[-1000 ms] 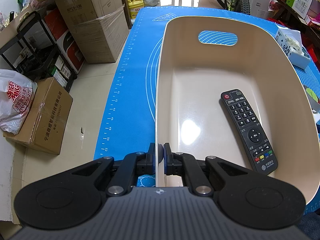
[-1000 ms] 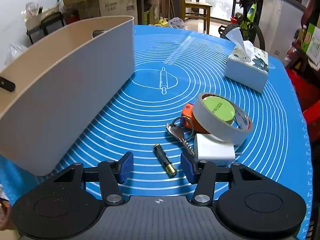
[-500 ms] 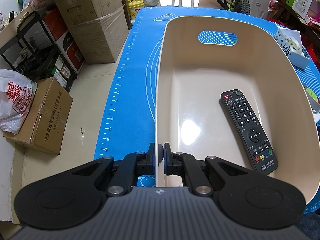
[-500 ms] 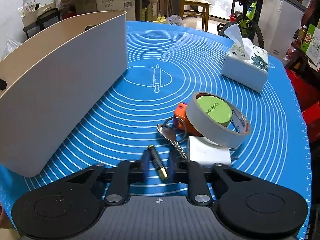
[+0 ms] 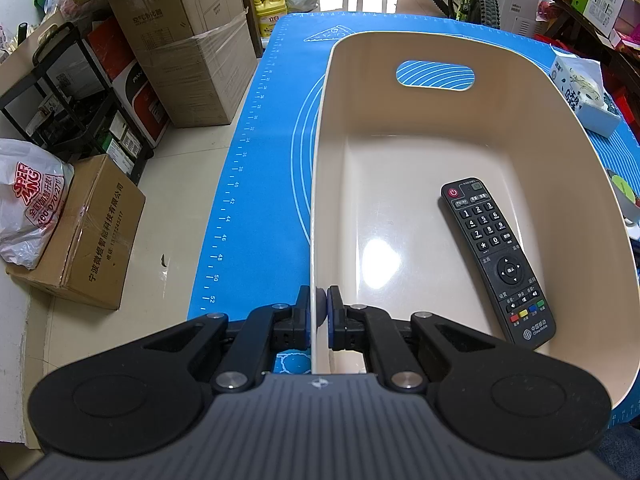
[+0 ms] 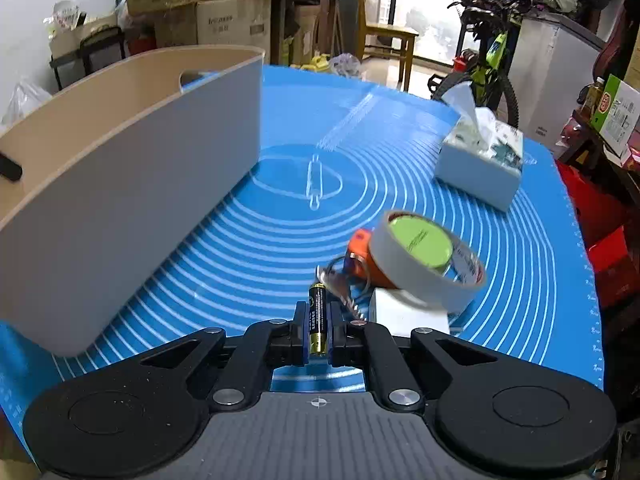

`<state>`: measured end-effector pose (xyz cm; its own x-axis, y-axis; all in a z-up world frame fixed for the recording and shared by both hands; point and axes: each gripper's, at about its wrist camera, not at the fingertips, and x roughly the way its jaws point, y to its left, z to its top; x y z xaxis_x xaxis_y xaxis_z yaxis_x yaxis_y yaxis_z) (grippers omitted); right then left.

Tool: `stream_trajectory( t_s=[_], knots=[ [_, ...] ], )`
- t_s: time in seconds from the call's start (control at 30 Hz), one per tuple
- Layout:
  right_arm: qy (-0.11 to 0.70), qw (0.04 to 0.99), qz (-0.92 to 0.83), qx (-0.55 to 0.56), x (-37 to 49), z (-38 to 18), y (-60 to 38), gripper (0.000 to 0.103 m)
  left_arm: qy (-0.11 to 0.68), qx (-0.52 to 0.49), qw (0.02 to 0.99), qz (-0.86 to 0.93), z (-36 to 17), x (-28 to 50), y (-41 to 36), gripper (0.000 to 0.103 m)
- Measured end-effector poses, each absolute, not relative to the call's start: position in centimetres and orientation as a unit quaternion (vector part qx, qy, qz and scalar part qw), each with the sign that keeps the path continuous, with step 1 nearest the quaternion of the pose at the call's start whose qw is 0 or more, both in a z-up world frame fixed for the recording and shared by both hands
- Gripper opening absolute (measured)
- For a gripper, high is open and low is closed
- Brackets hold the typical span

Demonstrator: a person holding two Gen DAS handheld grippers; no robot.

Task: Organize rigid objects
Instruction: 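Grasp the AA battery with the right gripper and lift it, then drop the battery into the basket by opening the right gripper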

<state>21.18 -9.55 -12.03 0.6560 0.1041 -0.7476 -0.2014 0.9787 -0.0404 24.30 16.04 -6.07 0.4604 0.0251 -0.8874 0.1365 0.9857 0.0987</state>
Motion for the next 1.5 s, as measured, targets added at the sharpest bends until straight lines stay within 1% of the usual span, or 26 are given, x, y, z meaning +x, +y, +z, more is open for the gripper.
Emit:
stream_trajectory(
  t_s=[0.47,0.63,0.83,1.03,1.3,1.5],
  knots=[
    [0.333,0.938,0.090,-0.031,21.5,-6.3,-8.7,0.018,0.519,0.079,0.851,-0.033,-6.1,24.3,16.0,0.009],
    [0.297,0.948,0.116,-0.019,22.1,-3.3,-6.4,0.018,0.519,0.080,0.851,-0.033,-6.1,24.3,16.0,0.008],
    [0.275,0.948,0.160,-0.018,23.6,-0.7,-2.1,0.018,0.519,0.080,0.850,-0.033,-6.1,24.3,15.9,0.008],
    [0.301,0.931,0.201,-0.045,25.1,-1.3,2.1,0.018,0.519,0.080,0.850,-0.032,-6.0,24.3,15.9,0.008],
    [0.363,0.902,0.219,-0.078,25.3,-4.4,6.2,0.018,0.519,0.080,0.850,-0.032,-6.0,24.3,16.0,0.009],
    [0.416,0.877,0.218,-0.102,25.0,-6.8,7.3,0.019,0.520,0.080,0.850,-0.033,-6.1,24.3,15.9,0.009]
  ],
)
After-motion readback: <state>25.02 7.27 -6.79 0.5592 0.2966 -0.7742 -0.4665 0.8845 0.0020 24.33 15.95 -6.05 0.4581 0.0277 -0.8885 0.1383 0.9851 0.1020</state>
